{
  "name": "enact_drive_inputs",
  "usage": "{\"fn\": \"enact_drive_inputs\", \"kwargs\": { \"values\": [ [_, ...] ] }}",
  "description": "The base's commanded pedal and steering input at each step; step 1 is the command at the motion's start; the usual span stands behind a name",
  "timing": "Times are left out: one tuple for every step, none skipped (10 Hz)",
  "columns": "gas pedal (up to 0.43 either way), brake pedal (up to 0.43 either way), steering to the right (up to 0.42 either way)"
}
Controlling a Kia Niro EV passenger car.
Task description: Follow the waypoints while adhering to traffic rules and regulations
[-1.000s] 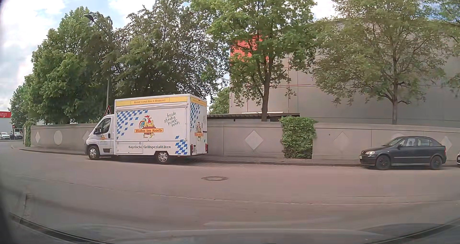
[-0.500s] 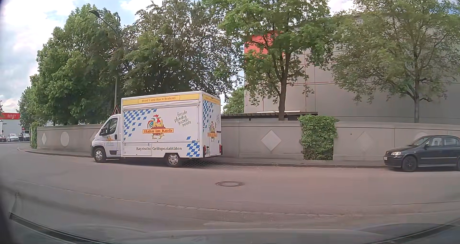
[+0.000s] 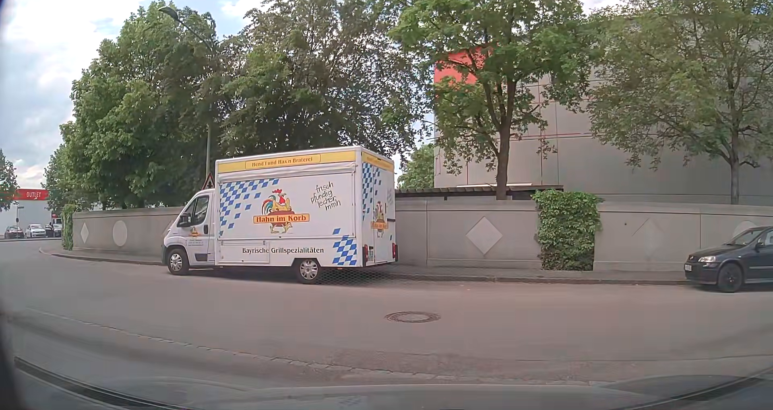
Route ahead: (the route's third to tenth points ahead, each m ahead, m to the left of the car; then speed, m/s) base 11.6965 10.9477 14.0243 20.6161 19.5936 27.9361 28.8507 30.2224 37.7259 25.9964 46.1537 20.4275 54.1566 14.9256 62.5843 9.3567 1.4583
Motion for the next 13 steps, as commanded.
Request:
{"fn": "enact_drive_inputs", "kwargs": {
  "values": [
    [0.000,0.171,-0.241],
    [0.000,0.171,-0.245],
    [0.000,0.171,-0.252],
    [0.000,0.165,-0.260],
    [0.000,0.159,-0.265],
    [0.000,0.140,-0.269],
    [0.000,0.134,-0.272],
    [0.000,0.128,-0.273],
    [0.000,0.122,-0.274],
    [0.000,0.116,-0.277],
    [0.000,0.104,-0.285],
    [0.000,0.098,-0.290],
    [0.000,0.098,-0.292]
  ]
}}
